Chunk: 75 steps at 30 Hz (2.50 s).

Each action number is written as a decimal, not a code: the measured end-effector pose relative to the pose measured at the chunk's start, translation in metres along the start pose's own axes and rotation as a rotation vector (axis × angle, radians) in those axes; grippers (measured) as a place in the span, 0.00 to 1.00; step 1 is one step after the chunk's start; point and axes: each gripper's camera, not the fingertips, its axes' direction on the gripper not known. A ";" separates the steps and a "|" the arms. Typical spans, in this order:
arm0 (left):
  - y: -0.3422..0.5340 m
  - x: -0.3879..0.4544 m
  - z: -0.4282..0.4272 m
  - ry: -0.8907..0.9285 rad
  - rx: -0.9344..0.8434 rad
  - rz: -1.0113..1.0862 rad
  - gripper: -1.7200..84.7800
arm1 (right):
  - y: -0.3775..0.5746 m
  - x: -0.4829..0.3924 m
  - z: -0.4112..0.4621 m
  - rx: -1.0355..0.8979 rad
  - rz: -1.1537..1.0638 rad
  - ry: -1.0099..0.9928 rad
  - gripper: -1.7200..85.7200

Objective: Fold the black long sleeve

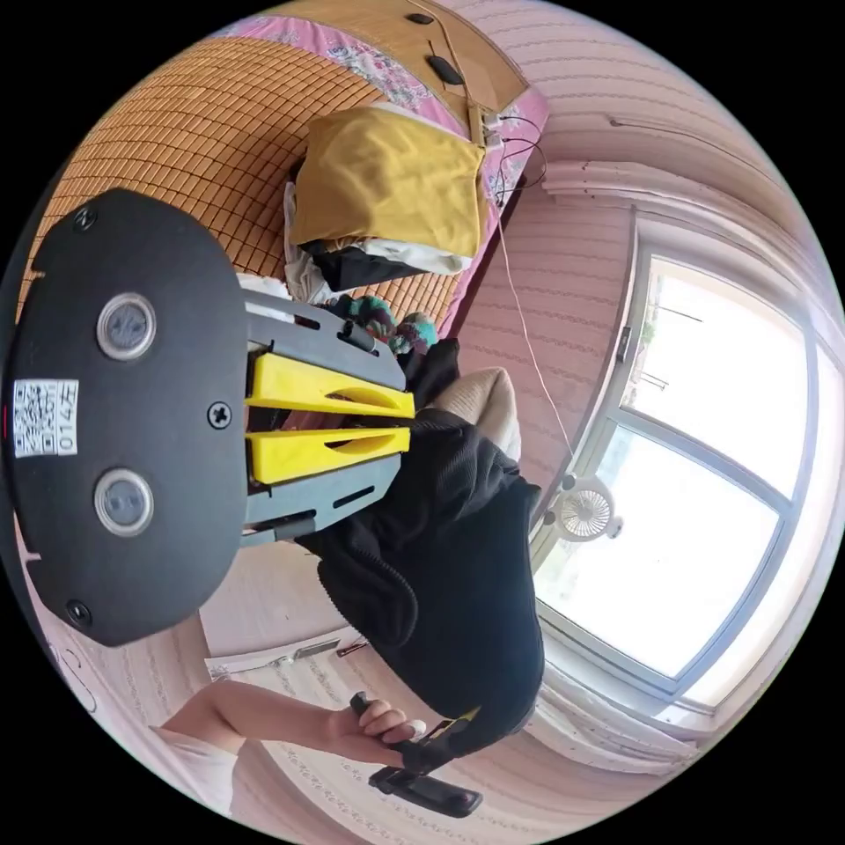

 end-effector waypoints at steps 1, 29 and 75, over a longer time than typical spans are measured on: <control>0.001 0.006 -0.013 -0.015 0.021 0.019 0.02 | -0.008 0.004 -0.007 0.036 0.008 -0.016 0.06; 0.523 0.056 -0.751 -0.795 0.581 -0.562 0.01 | -0.080 -0.322 0.163 -0.130 0.079 -0.942 0.02; 0.794 -0.039 -0.493 -0.700 -0.010 -0.831 0.01 | 0.000 -0.446 0.358 -0.645 -0.144 -0.711 0.01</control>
